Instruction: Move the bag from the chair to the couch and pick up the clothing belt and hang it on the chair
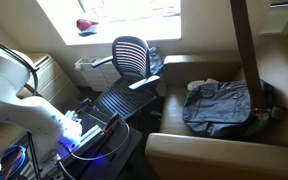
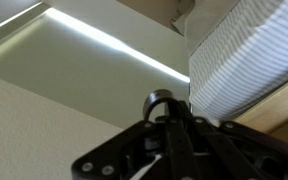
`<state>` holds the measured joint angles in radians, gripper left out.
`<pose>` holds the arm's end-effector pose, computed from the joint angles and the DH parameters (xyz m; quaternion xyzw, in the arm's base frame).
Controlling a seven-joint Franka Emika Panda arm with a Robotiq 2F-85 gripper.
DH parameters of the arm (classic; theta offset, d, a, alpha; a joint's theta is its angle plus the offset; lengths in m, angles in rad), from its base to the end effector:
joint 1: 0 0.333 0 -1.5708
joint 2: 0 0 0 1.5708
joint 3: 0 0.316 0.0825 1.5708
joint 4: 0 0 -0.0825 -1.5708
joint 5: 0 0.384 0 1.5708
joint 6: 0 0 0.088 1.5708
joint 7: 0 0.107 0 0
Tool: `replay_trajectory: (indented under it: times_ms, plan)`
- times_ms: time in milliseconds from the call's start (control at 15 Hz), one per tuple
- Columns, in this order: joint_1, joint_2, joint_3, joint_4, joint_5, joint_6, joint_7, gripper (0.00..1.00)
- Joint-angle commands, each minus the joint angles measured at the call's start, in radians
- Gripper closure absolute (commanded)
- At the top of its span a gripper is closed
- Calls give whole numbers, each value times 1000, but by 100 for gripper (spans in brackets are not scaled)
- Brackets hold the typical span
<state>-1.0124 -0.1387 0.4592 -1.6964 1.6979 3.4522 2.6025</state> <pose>0.3775 -0.3428 0.7304 0.5936 0.3977 0.0792 0.6951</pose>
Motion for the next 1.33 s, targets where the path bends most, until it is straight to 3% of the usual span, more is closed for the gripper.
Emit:
replay_trajectory:
  times_ms: [0, 267, 533, 867, 1000, 1267]
  plan:
    - [22, 20, 14, -62, 180, 7, -1, 100]
    - [87, 10, 93, -165, 327, -78, -1, 100]
    - [178, -25, 214, -220, 304, -126, -10, 100]
    - [258, -165, 361, -292, 324, -194, -19, 100]
    - [311, -218, 353, -349, 344, -304, -24, 100]
    - [462, -248, 258, -505, 315, -521, -3, 100]
